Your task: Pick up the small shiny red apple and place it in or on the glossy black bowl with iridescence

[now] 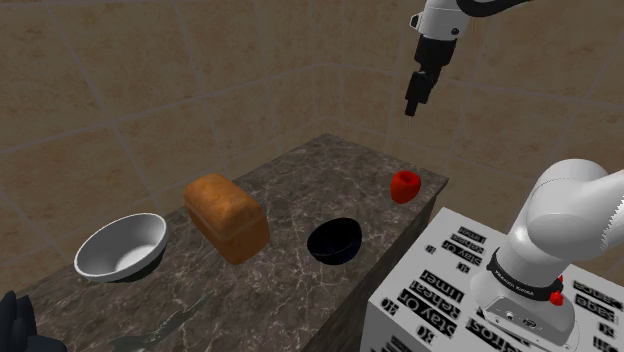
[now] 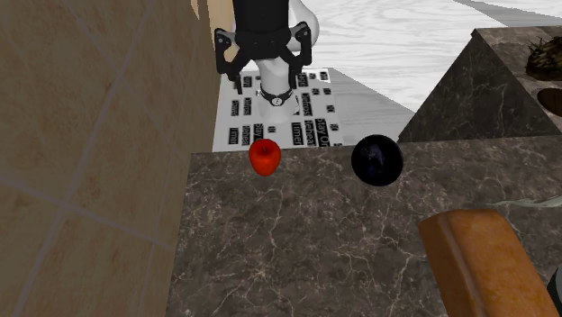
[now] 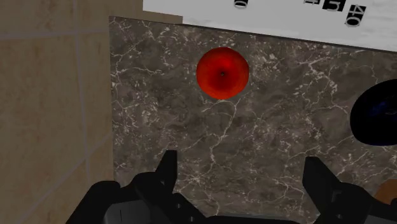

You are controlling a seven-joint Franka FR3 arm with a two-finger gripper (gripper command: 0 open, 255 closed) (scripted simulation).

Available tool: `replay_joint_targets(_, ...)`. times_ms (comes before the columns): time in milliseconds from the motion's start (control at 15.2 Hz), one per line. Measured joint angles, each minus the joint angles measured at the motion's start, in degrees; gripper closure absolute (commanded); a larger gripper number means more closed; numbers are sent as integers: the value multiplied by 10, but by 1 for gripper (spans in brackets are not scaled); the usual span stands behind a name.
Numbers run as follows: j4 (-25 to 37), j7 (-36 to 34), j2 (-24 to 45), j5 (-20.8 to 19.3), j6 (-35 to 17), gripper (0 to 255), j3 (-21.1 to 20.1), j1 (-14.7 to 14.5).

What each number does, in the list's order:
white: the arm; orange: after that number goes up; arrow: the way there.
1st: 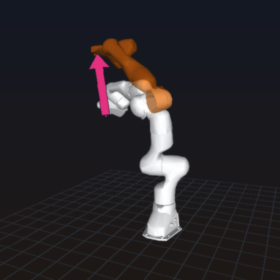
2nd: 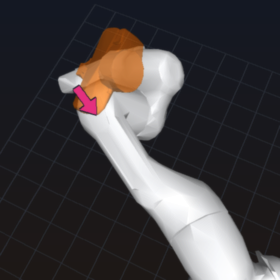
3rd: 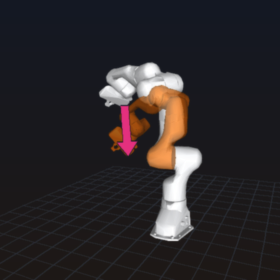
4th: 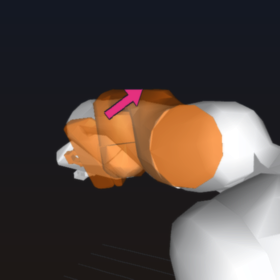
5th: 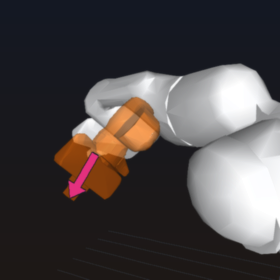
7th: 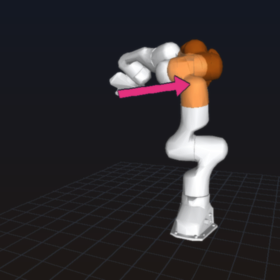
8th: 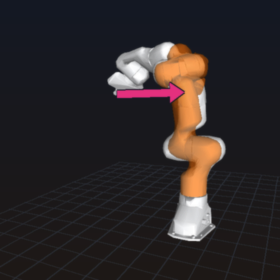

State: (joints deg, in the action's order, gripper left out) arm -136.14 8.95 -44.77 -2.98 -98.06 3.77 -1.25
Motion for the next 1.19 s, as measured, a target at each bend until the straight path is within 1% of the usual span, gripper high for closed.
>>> replay_joint_targets(66, 0, 0, 0, 0, 0, 0, 0, 0)
replay_joint_targets(198, -29, 18, -9, -6, -21, 0, 4, -5)
replay_joint_targets(660, -183, 118, -58, -46, -134, 0, 34, -26)
replay_joint_targets(858, -239, 166, -52, -71, -200, 0, 56, -31)
replay_joint_targets(990, -267, 183, -58, -81, -224, 0, 63, -31)
replay_joint_targets(1188, -285, 188, -45, -88, -255, 0, 70, -30)
